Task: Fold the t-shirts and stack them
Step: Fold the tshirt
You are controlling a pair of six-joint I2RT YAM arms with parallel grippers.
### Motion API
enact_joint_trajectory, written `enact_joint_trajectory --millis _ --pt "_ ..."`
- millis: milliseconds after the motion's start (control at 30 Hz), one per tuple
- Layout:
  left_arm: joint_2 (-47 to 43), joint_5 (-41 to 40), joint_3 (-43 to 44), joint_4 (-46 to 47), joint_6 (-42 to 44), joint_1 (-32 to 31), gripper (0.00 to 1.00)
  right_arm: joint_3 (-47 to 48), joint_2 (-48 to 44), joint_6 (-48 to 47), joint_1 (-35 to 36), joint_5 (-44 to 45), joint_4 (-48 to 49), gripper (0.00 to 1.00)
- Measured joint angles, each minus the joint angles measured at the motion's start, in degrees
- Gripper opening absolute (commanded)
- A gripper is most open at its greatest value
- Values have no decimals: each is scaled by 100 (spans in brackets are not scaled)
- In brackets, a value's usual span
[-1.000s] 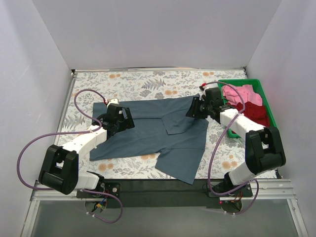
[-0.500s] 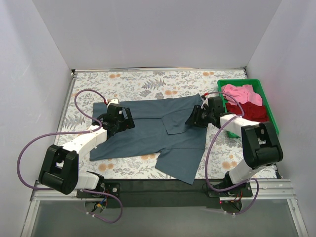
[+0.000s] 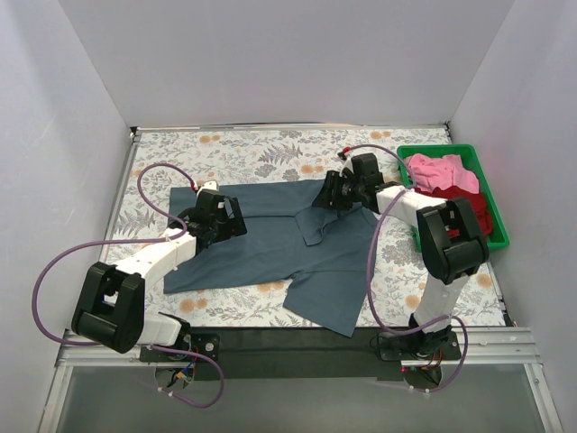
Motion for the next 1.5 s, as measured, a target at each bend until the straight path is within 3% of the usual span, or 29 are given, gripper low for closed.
enact_joint_trajectory --millis 267,500,733,967,1500 --pt "2 37 0 0 0 -7 83 577 570 -269 35 122 -643 47" --pt "0 61 2 0 -2 -9 83 562 -516 -693 33 446 -1182 46" --pt "0 79 2 0 -2 -9 83 15 -1506 -887 -227 627 -1154 30" --pt "0 79 2 0 -2 -9 83 -599 -1084 -916 -601 702 -1152 24" --pt "2 79 2 0 0 -9 83 -463 -74 -911 -608 514 -728 27"
